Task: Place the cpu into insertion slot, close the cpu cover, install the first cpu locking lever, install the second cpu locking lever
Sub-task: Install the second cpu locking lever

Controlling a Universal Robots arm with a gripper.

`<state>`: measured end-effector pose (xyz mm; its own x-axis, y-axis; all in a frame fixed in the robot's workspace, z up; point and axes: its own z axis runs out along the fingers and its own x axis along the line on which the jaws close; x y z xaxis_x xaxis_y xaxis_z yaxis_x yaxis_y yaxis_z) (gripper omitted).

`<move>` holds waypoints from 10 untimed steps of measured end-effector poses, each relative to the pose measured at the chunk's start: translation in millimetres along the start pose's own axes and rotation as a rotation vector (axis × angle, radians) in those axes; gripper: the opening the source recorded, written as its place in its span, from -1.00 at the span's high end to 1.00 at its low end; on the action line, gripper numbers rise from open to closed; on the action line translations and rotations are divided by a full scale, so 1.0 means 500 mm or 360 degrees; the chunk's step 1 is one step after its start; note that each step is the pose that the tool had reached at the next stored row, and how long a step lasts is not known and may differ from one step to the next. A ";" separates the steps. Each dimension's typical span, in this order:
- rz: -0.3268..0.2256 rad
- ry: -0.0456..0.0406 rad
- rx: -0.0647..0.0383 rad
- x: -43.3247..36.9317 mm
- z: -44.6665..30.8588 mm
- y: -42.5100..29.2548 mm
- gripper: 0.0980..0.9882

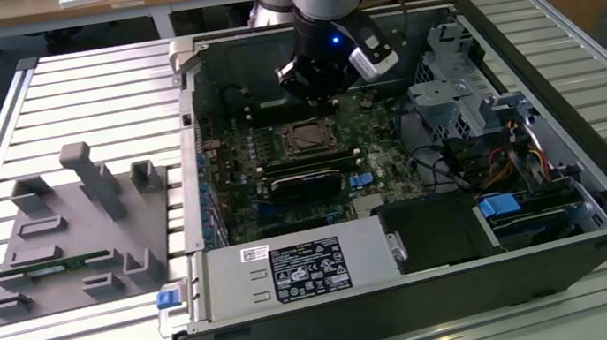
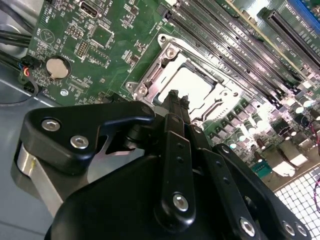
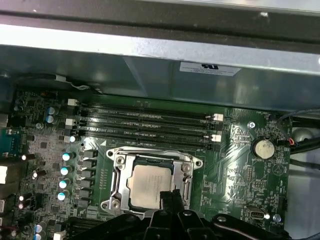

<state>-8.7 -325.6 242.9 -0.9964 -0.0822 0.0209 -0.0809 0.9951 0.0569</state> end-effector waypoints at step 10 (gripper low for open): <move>0.0000 0.0000 0.0000 0.000 0.002 -0.005 0.98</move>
<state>-8.7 -327.9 241.9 -0.9964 -0.0822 0.0208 -0.0809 0.9951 0.0571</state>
